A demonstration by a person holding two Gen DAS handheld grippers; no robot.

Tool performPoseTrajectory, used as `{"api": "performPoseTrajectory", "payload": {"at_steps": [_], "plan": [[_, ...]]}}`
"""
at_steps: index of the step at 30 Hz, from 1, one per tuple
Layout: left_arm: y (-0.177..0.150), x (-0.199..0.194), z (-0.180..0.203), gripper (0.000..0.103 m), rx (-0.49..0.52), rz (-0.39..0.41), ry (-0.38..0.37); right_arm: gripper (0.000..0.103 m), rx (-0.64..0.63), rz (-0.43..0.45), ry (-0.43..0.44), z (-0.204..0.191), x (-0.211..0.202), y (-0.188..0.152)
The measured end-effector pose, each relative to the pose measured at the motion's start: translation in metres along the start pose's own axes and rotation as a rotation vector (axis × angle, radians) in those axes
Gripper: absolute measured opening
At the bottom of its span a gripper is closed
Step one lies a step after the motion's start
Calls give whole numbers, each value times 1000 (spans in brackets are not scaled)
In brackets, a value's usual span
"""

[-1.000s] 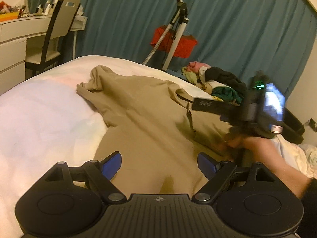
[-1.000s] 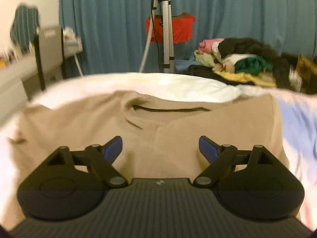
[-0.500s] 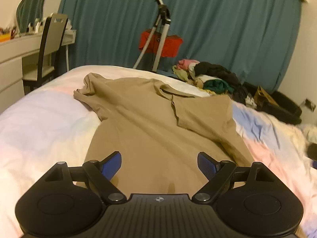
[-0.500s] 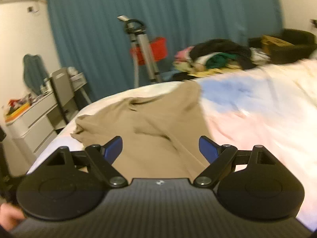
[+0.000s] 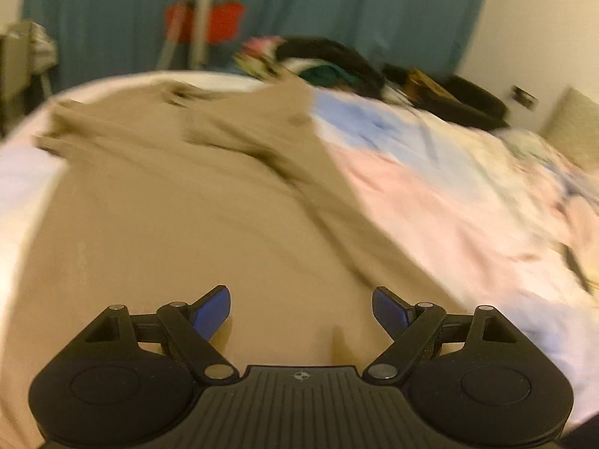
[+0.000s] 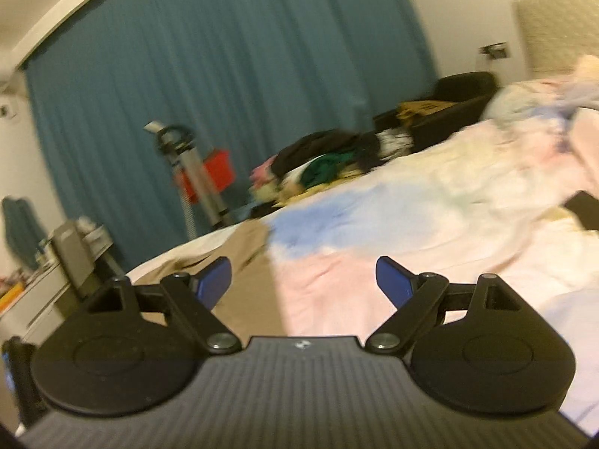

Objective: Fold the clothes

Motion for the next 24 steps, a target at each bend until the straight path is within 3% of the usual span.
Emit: {"api": "performPoseTrajectory", "payload": {"at_steps": [6, 12, 14, 17, 19, 22, 24], "plan": [[2, 23, 82, 80, 29, -93, -153, 87, 122, 74, -44, 40, -4, 19], [-1, 52, 151, 65, 69, -185, -262, 86, 135, 117, -61, 56, -6, 25], [-7, 61, 163, 60, 115, -202, -263, 87, 151, 104, -64, 62, -2, 24], [-17, 72, 173, 39, 212, -218, -214, 87, 159, 82, -73, 68, 4, 22], [-23, 79, 179, 15, 275, -226, -181, 87, 162, 69, -62, 67, 4, 20], [-23, 65, 175, 9, 303, -190, -156, 86, 176, 65, -47, 68, 2, 18], [-17, 42, 166, 8, 299, -124, -163, 86, 193, 62, -41, 71, 2, 18]]}}
Point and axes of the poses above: each gripper's, at about its wrist camera, not at the fingertips, and x roughly the way its jaws point, z to its right, y to its top, the point moved 4 cm from there along x, roughly the way its jaws point, and after that the axes turned 12 degrees about x, right-handed, at the moved point
